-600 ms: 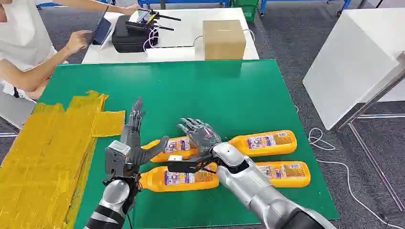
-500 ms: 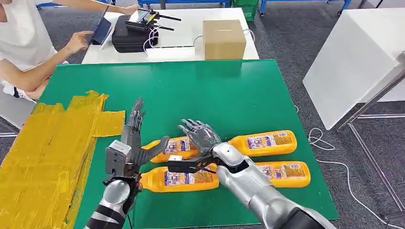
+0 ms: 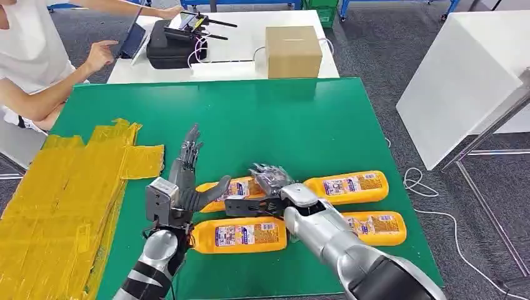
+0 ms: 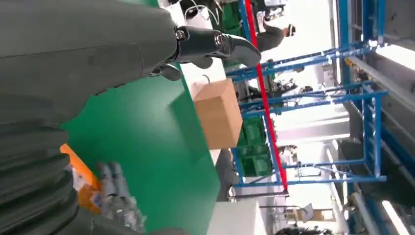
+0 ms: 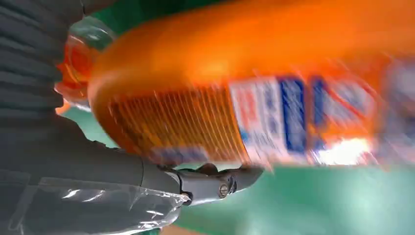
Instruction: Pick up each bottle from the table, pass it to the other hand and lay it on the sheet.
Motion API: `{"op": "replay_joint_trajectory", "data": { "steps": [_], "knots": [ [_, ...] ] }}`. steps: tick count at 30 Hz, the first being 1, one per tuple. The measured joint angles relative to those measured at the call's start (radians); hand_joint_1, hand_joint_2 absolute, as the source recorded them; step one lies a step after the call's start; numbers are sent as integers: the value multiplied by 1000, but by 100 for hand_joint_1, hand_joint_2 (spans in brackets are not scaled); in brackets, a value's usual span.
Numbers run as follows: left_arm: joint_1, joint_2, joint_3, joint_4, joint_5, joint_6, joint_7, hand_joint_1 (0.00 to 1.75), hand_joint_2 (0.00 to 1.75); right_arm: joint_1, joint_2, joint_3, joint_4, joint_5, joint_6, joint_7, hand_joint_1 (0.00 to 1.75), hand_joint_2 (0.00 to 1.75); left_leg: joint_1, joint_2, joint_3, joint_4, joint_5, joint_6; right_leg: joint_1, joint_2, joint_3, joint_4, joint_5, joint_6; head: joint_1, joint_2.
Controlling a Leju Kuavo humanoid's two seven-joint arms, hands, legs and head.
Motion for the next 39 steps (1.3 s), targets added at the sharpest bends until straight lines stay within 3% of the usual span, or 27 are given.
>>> {"op": "replay_joint_trajectory", "data": {
  "steps": [1, 2, 5, 6, 19, 23, 25, 27, 33, 39],
  "knots": [
    [-4, -1, -4, 6, 7, -1, -2, 0, 175, -6, 2, 0, 11, 5, 20, 10, 77, 175, 0, 0, 0, 0, 0, 0, 0, 0, 0, 0, 0, 0, 0, 0],
    [-9, -2, -8, 12, 9, -2, -3, 0, 175, -13, 4, 1, 21, 10, 38, 17, 89, 175, 0, 0, 0, 0, 0, 0, 0, 0, 0, 0, 0, 0, 0, 0],
    [-24, -6, -17, 32, 16, -6, -7, 0, 175, -32, 7, 2, 45, 25, 63, 33, 89, 175, 0, 0, 0, 0, 0, 0, 0, 0, 0, 0, 0, 0, 0, 0],
    [-27, -7, -20, 37, 17, -6, -8, 0, 175, -35, 7, 2, 48, 29, 65, 36, 129, 175, 0, 0, 0, 0, 0, 0, 0, 0, 0, 0, 0, 0, 0, 0],
    [-45, -16, -38, 71, 27, -11, -14, 0, 175, -51, 12, 4, 76, 40, 50, 43, 131, 175, 0, 0, 1, 0, 0, 0, 0, 0, 0, 0, 0, 0, 0, 0],
    [-46, -18, -39, 76, 28, -11, -14, 0, 175, -51, 12, 4, 79, 41, 41, 46, 147, 175, 0, 0, 1, 0, 0, 0, 0, 0, 0, 0, 0, 0, 0, 0],
    [-46, -18, -39, 76, 31, -11, -15, 0, 175, -49, 12, 4, 80, 46, 17, 50, 169, 175, 0, 0, 1, 0, 0, 0, 0, 0, 0, 0, 0, 0, 0, 0],
    [-46, -18, -39, 76, 34, -11, -15, 0, 175, -47, 11, 4, 82, 52, -18, 55, 175, 175, 0, 0, 1, 0, 0, 0, 0, 0, 0, 0, 0, 0, 0, 0],
    [-41, -18, -40, 75, 37, -5, -16, 0, 175, -28, -3, -15, 83, 80, -312, 64, 175, 175, 0, 0, 0, 0, 0, 0, 0, 0, 0, 0, 0, 0, 0, 0],
    [-22, -17, -40, 50, 38, 10, -16, 0, 175, -6, -19, -94, 70, 93, -616, 7, 175, 175, 0, 0, 0, 0, 0, 0, 0, 0, 0, 0, 0, 0, 0, 0]
  ]
}}
